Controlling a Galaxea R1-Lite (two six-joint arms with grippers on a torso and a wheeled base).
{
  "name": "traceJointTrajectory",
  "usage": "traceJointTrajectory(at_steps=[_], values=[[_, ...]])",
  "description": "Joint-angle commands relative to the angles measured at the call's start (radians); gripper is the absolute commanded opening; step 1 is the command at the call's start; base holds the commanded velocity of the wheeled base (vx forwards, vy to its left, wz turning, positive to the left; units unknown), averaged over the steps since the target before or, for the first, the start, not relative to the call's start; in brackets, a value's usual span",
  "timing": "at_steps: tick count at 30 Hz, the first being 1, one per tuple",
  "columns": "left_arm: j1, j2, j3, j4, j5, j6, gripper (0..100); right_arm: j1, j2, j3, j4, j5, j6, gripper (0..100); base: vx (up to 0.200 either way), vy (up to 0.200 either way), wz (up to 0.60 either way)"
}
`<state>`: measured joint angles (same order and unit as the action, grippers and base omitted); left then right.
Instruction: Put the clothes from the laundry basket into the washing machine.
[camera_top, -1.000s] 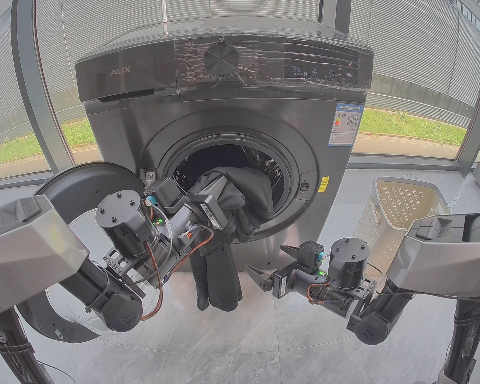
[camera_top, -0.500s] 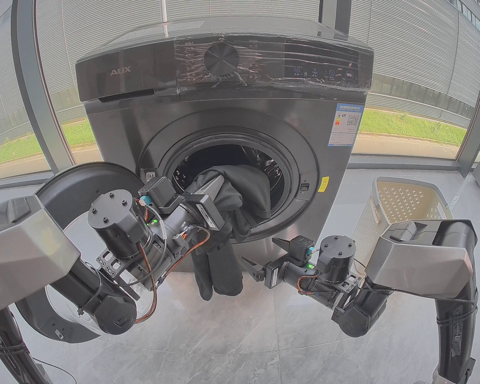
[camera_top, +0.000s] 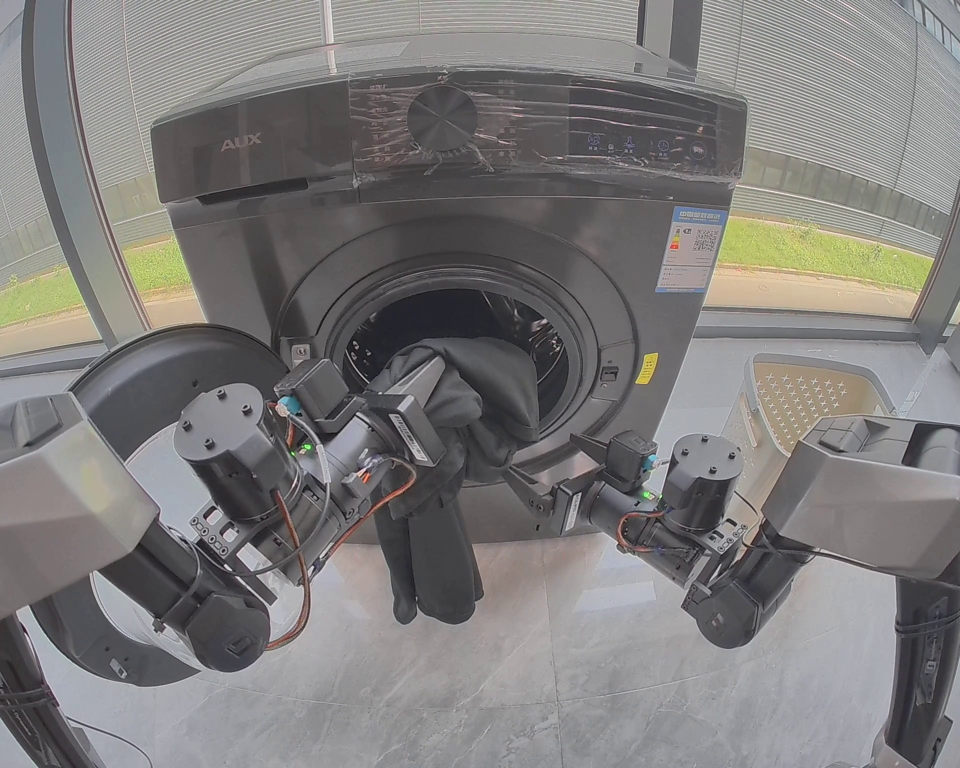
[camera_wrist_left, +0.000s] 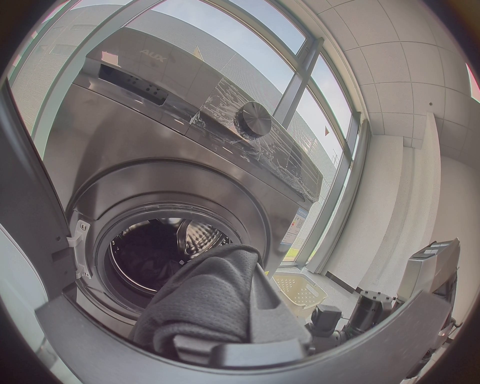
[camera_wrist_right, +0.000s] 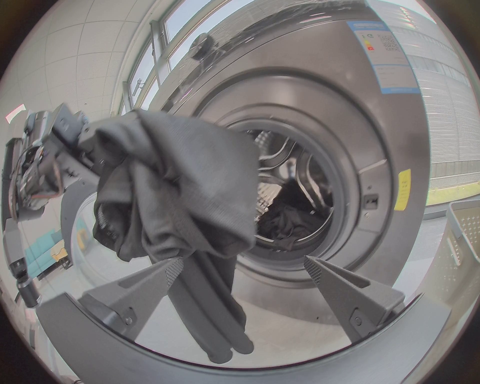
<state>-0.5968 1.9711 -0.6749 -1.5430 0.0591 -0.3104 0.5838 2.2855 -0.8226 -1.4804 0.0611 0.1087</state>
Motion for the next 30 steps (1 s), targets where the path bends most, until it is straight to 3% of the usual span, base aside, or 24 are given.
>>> traceJointTrajectory(at_steps=[1,8,23,30], values=[[0.0,-0.001,0.012,0.0,-0.001,0.001,0,-0.018,-0.012,-0.021,-0.001,0.0,0.0,100,0.0,0.0,0.0],[0.0,0.0,0.018,0.0,0.001,0.002,0,-0.015,-0.026,-0.058,0.002,0.0,-0.001,100,0.0,0.0,0.0],[0.005,0.0,0.008,0.0,0.004,0.002,0,-0.061,-0.046,0.062,-0.006,0.003,-0.006,100,0.0,0.0,0.0],[0.003,0.0,0.009,0.0,0.004,0.002,0,-0.052,-0.04,0.042,0.0,0.003,-0.006,100,0.0,0.0,0.0]])
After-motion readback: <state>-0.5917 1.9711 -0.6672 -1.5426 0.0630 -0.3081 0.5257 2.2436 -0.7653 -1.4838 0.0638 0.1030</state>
